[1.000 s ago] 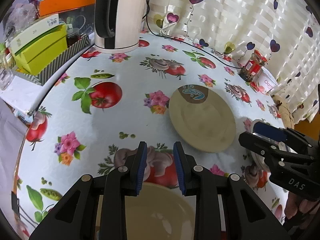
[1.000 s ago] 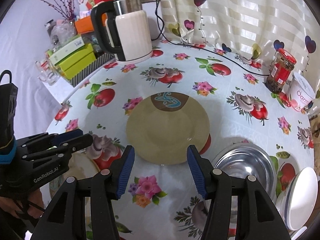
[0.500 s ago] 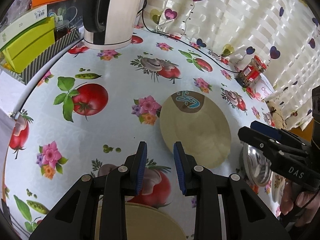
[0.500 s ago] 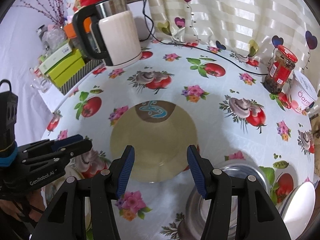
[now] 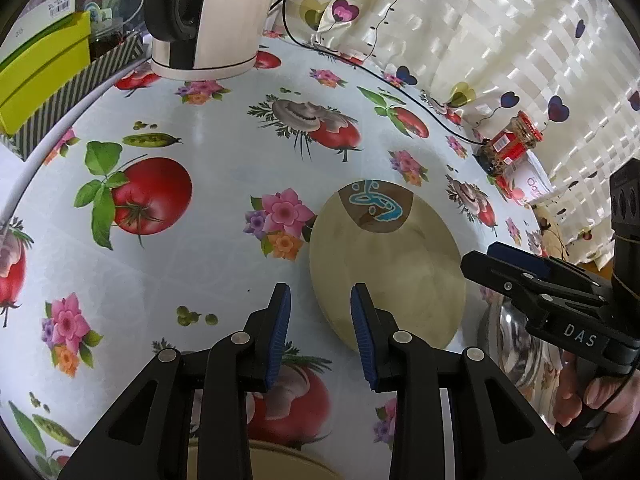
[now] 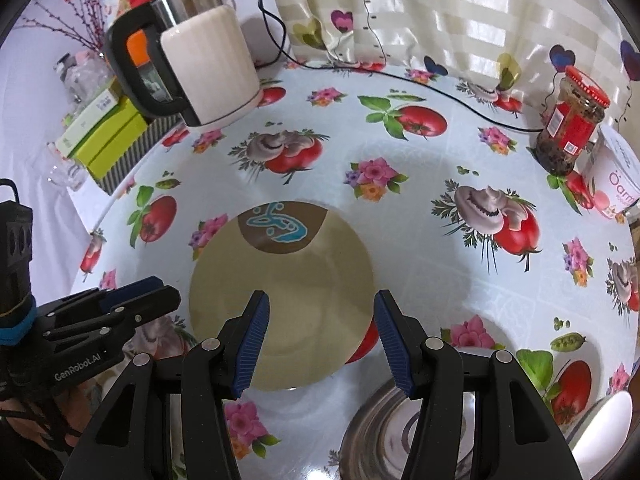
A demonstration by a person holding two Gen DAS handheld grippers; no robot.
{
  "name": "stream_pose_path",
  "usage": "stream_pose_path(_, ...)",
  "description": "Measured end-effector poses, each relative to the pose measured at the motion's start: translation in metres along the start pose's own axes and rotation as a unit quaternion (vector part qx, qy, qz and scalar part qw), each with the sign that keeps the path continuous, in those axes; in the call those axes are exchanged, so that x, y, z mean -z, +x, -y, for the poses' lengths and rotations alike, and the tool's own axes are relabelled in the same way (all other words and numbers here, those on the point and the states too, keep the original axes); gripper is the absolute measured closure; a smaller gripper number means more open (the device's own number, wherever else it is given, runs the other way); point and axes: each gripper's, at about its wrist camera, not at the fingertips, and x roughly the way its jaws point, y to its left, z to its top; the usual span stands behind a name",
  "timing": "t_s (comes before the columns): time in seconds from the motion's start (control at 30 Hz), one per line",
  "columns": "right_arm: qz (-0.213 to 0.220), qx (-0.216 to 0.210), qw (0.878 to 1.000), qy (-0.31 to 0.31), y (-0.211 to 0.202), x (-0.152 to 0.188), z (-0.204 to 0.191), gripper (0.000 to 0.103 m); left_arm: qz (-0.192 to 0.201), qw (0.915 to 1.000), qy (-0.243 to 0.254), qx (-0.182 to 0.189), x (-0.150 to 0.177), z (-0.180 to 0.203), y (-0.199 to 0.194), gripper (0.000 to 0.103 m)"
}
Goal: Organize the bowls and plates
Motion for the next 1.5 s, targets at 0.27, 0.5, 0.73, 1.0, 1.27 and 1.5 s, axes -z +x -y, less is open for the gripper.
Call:
stream_pose_path(0.27, -0.038, 0.008, 0.999, 0.005, 0.022, -0.012, 0.005, 0.049, -0.017, 0.9998, -0.012, -0.002, -0.002, -0.005, 0.016, 0.07)
stream_pose_path(0.5, -0.067, 0.012, 0.998, 0.015, 0.037, -0.017, 0.013, 0.05, -0.025, 0.9996, -0.016, 0.002, -0.001, -0.005, 0.024, 0.07)
stream_pose_path(0.73, -0.095, 0.01, 0.995, 0.015, 0.049, -0.017, 0.016, 0.053, -0.025, 0.9996, -0.011, 0.008, -0.002, -0.001, 0.026, 0.071)
stream_pose_path(1.0, -0.105, 0.007, 0.994, 0.006, 0.055, -0.017, 0.015, 0.061, -0.027, 0.9994, -0.006, 0.019, 0.0, 0.005, 0.027, 0.071)
stream_pose_path(1.27, -0.089, -0.003, 0.996, 0.022, 0.052, -0.015, 0.018, 0.075, -0.02, 0.9998, -0.004, -0.001, 0.002, 0.006, 0.024, 0.071)
stream_pose_path(1.5, -0.082, -0.012, 0.996, 0.021, 0.048, -0.014, 0.013, 0.076, -0.009, 0.9999, -0.003, -0.013, 0.002, 0.004, 0.014, 0.071)
